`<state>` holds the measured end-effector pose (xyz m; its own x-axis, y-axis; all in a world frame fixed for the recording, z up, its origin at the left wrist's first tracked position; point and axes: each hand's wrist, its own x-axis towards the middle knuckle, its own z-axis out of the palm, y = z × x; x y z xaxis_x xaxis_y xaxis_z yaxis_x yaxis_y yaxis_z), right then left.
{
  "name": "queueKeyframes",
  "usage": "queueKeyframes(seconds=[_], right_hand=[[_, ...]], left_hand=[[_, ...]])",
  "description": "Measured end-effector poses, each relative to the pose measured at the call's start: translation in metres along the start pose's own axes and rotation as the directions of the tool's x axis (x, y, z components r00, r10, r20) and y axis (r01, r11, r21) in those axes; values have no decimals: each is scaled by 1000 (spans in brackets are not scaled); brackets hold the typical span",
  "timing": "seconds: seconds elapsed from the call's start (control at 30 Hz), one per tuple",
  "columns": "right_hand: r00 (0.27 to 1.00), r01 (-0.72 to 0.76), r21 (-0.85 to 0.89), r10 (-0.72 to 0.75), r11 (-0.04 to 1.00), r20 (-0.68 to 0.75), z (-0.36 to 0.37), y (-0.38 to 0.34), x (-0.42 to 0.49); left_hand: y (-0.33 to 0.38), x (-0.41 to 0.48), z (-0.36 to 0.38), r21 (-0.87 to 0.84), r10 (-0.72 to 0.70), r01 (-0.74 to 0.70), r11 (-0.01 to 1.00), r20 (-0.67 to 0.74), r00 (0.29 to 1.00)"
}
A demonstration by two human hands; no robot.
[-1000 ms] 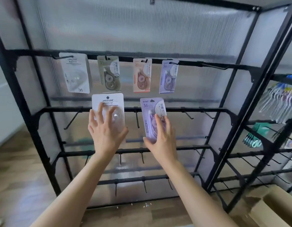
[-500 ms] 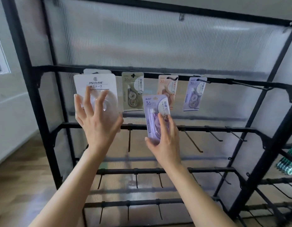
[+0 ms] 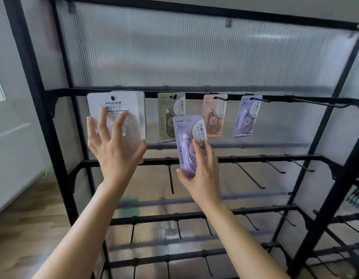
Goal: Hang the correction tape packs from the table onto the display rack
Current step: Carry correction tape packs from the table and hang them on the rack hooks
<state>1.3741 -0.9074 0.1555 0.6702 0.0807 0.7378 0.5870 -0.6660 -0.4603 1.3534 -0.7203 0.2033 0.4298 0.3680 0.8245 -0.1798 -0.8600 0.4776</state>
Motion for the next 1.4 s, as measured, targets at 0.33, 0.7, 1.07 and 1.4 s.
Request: queueKeyframes(seconds=[0.33, 0.7, 1.07, 1.4], right_hand=[[998, -42, -36, 41, 998, -43, 10, 10, 11], [996, -70, -106, 63, 992, -69, 3, 27, 19], [984, -135, -136, 117, 981, -131, -25, 65, 7], [975, -153, -145, 126, 977, -183, -94, 132, 3]], left_hand=[[-17, 38, 31, 110, -64, 44, 993, 191, 979], [-38, 72, 71, 190, -76, 22, 982, 283, 956], [14, -7, 91, 78, 78, -99, 992, 238, 968], [101, -84, 153, -38, 173, -177, 984, 475, 863]])
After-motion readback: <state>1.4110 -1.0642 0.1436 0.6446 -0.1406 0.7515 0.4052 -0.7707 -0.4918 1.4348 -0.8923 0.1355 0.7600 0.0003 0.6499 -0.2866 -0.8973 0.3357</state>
